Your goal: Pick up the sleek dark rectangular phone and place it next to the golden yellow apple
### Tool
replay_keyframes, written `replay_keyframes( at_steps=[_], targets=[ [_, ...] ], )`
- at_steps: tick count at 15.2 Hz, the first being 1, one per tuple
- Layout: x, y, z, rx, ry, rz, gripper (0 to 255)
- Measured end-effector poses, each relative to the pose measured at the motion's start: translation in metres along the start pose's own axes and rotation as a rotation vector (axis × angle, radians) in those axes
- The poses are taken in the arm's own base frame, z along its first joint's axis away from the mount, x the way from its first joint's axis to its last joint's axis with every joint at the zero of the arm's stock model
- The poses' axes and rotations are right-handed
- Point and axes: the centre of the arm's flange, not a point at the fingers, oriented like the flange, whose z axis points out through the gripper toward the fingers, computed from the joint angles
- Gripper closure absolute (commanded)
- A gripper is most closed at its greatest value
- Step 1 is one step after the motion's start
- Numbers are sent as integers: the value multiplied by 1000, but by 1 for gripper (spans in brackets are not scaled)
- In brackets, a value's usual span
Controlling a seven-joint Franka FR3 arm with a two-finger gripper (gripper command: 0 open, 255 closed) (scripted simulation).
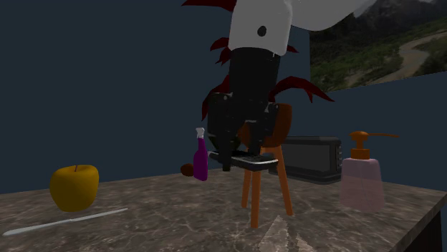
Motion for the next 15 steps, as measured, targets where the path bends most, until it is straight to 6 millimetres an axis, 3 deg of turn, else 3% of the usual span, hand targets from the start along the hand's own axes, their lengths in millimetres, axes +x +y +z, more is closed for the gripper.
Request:
replay_keyframes(
  at_steps=[6,15],
  targets=[
    [12,-3,-26,0,0,-1,255],
    [116,-42,-6,0,0,0,255]
  ],
)
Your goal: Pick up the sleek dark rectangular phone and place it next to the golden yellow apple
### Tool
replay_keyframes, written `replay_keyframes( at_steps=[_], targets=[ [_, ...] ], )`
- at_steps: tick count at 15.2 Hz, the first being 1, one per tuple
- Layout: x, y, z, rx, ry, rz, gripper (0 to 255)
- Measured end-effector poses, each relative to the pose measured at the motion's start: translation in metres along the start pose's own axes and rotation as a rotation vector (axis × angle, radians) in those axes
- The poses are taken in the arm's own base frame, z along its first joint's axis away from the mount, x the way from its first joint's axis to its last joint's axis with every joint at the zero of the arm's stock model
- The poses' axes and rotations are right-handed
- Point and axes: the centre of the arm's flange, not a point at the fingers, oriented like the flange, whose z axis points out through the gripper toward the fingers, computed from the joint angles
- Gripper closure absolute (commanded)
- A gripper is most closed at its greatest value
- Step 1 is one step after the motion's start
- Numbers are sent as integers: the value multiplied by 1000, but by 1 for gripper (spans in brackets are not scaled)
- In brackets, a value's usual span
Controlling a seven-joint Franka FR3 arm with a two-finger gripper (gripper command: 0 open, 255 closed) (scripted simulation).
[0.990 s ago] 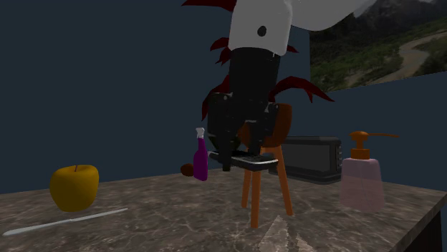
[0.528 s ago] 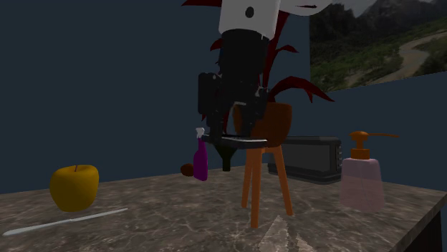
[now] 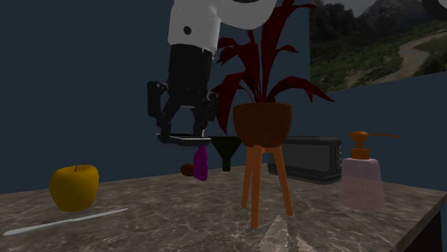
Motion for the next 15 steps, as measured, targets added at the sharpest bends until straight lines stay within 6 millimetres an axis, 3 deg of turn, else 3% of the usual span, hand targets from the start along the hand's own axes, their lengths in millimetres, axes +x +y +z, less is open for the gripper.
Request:
replay_keyframes(
  at_steps=[12,15],
  targets=[
    [144,-55,29,1,1,-1,255],
    [150,-58,45,-1,-1,0,255]
  ],
)
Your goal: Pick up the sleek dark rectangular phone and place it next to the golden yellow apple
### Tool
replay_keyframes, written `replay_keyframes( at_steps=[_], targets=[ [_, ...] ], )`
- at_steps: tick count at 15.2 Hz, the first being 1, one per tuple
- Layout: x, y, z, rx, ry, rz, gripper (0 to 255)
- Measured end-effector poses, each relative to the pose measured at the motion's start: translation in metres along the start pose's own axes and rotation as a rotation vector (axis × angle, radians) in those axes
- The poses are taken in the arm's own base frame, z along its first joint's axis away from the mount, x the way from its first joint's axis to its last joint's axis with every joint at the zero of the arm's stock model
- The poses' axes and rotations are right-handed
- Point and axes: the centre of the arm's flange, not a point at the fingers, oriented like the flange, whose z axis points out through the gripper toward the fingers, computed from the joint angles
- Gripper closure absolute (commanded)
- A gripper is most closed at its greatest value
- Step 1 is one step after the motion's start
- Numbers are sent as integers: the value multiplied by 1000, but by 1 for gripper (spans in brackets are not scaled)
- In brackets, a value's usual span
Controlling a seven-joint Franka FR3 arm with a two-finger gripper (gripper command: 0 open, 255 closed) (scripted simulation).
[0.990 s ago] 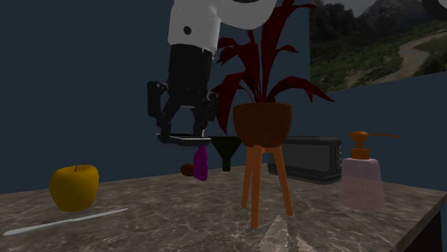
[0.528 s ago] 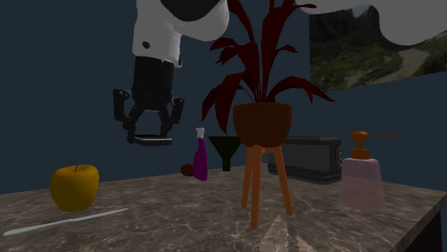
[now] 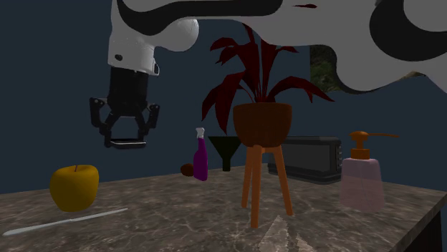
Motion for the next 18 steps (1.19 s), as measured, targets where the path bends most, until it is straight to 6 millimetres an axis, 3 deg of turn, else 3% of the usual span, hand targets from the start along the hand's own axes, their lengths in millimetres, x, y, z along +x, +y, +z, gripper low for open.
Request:
replay_keyframes(
  at_steps=[18],
  targets=[
    [-18,0,92,0,0,0,255]
  ],
)
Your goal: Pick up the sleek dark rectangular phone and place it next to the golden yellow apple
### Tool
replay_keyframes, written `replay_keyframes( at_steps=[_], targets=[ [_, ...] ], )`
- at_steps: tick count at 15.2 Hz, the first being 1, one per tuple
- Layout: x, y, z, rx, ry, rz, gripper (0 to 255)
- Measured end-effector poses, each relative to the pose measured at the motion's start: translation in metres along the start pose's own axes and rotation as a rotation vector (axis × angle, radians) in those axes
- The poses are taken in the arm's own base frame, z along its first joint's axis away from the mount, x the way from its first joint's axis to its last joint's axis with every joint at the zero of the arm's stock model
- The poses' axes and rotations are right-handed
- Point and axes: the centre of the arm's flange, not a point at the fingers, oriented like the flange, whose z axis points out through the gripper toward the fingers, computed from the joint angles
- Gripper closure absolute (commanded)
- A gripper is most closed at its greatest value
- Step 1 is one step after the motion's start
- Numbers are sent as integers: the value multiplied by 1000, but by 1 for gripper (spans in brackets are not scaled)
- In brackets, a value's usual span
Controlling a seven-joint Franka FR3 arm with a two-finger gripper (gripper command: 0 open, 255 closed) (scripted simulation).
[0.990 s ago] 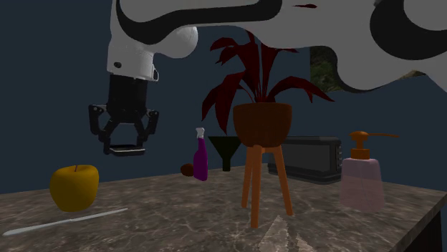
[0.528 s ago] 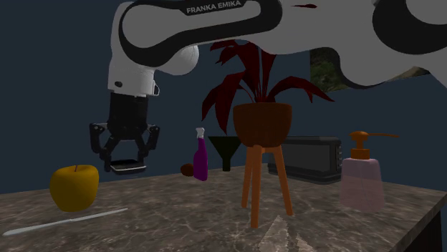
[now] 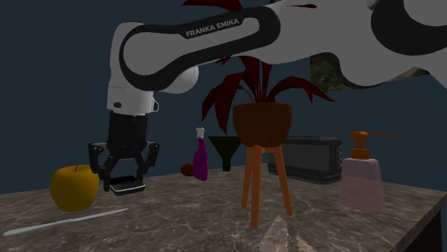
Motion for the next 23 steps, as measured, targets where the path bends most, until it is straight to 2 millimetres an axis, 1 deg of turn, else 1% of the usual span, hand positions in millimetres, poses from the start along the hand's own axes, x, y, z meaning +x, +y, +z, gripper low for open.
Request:
replay_keyframes(
  at_steps=[14,16,20,21,23],
  targets=[
    [-17,-1,73,0,0,0,255],
    [-17,-1,77,0,0,0,255],
    [-18,-1,78,0,0,0,255],
    [-18,-1,78,0,0,0,0],
    [-18,-1,78,1,0,0,0]
  ],
)
